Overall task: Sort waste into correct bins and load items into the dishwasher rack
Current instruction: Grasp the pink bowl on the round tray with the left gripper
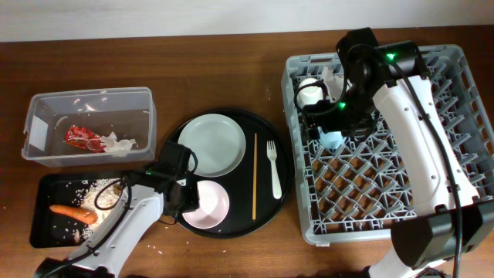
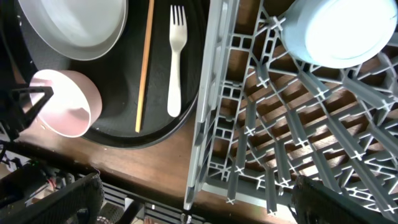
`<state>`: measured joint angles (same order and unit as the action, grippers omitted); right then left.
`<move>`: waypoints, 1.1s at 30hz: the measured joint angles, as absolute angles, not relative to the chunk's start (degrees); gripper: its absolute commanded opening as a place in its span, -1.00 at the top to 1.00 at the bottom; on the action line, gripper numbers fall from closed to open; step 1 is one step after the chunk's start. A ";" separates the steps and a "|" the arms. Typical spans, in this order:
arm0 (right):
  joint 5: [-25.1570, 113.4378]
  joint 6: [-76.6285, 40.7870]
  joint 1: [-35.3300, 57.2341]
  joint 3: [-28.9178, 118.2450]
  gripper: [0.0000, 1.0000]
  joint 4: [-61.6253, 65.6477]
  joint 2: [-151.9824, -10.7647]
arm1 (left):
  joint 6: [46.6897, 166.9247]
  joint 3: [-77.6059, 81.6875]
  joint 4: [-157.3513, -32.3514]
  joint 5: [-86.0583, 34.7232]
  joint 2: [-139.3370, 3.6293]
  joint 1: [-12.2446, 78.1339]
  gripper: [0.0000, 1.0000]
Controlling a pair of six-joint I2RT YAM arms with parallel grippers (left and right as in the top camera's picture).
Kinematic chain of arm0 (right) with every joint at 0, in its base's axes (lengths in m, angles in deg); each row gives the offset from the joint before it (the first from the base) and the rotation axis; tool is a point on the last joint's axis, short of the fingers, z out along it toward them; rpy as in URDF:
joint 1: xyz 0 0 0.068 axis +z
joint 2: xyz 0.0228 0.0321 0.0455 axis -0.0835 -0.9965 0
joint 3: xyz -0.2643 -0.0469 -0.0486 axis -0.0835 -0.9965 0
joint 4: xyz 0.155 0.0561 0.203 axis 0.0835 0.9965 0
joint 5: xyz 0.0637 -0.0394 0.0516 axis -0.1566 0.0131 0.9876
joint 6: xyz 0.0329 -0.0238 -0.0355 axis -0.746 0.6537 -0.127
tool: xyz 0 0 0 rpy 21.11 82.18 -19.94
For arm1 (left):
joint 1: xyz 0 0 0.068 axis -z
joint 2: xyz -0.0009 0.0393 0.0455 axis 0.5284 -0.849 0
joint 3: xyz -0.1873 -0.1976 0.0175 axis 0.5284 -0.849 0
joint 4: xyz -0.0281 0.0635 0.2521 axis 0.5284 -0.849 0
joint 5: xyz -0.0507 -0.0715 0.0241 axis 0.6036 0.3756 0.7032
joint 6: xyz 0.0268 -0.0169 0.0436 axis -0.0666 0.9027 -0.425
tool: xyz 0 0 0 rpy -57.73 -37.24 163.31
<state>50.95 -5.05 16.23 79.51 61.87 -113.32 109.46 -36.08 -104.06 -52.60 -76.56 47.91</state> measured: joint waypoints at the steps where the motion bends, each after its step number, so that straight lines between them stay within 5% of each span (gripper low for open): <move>1: 50.95 -5.03 16.23 79.51 -0.97 61.87 -113.32 | 110.18 -36.69 -103.89 -52.51 -76.56 47.91 0.73; 4: 50.97 -5.05 16.25 79.51 -0.97 61.89 -113.32 | 110.75 -37.02 -103.39 -52.46 -76.56 47.91 0.99; 15: 50.97 -5.05 16.23 79.45 -0.97 63.81 -113.32 | 110.29 -20.56 -119.84 -51.17 -74.79 47.95 0.99; 21: 50.97 -4.63 16.23 79.41 -0.97 64.03 -113.32 | 104.11 -16.23 -108.35 -33.03 -73.66 46.73 0.99; 33: 50.99 -3.34 16.23 79.41 -0.97 64.01 -113.32 | 103.93 -16.21 -107.93 -32.12 -73.66 45.20 0.99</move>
<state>50.99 -3.34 16.23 79.41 64.01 -113.32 103.93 -16.21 -107.93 -32.12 -73.66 45.20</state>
